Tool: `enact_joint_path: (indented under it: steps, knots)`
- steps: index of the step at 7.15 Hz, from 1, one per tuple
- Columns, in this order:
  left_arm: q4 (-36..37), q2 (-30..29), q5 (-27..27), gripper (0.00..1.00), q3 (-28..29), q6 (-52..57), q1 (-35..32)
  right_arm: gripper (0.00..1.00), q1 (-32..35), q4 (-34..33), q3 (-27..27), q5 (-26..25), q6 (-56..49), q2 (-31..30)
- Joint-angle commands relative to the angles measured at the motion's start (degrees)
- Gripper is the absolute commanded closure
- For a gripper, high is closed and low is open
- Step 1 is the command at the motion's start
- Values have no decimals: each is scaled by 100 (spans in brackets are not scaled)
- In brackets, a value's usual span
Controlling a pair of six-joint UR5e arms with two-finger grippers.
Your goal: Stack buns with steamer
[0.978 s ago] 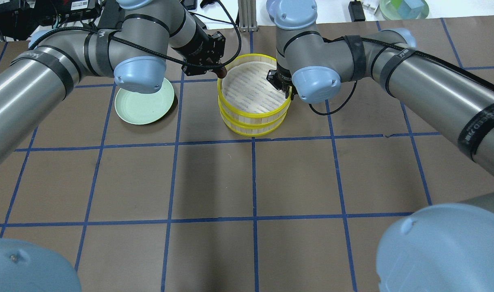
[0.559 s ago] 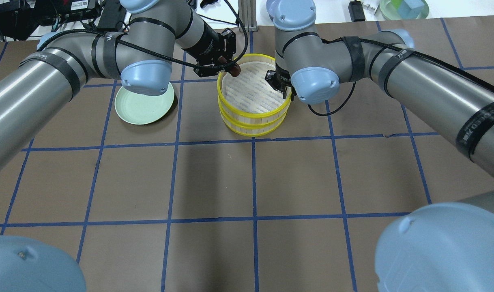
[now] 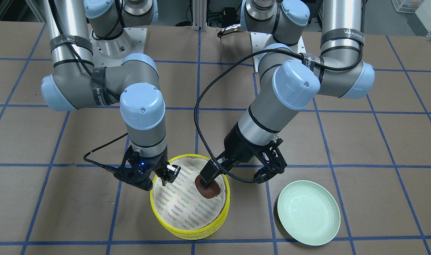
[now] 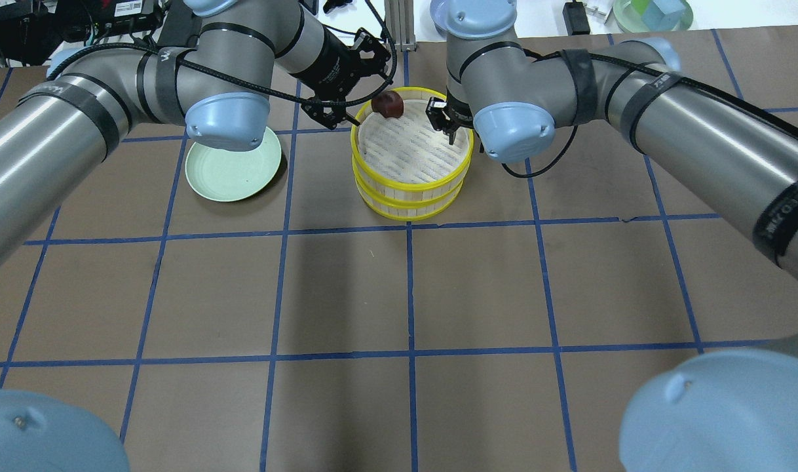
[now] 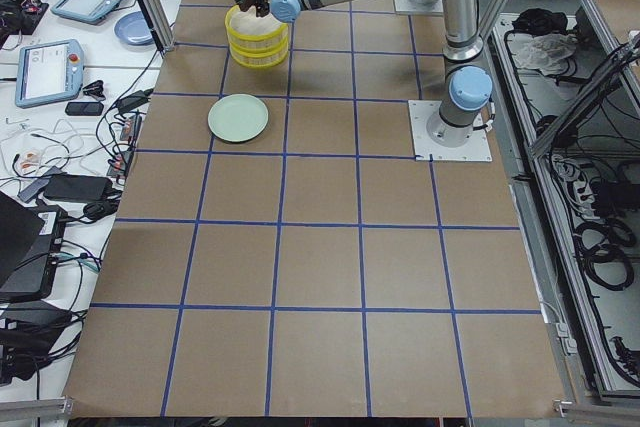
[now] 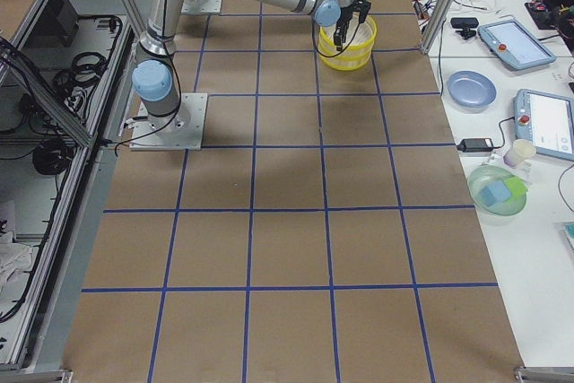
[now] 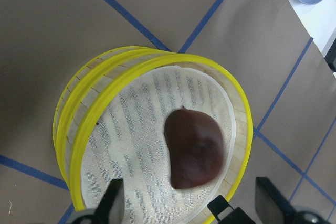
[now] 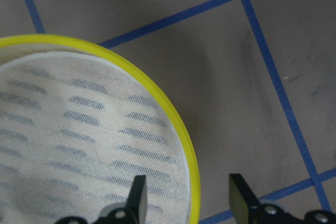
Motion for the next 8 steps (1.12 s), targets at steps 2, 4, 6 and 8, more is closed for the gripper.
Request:
enact_joint_path:
  steps: [2, 4, 6, 8]
  knots:
    - [-370, 118, 49, 0, 14, 699, 267, 7, -335, 382, -10, -24, -945, -920]
    - [-1511, 442, 406, 0, 136, 2191, 803, 1, -460, 1573, -19, -68, -1552, -1946]
    - [-2155, 680, 1329, 0, 225, 3528, 1059, 1, -469, 2665, -19, -7, -2104, -2511]
    - [-2647, 1030, 1989, 0, 225, 4577, 1261, 0, -547, 3101, -10, -59, -2238, -2593]
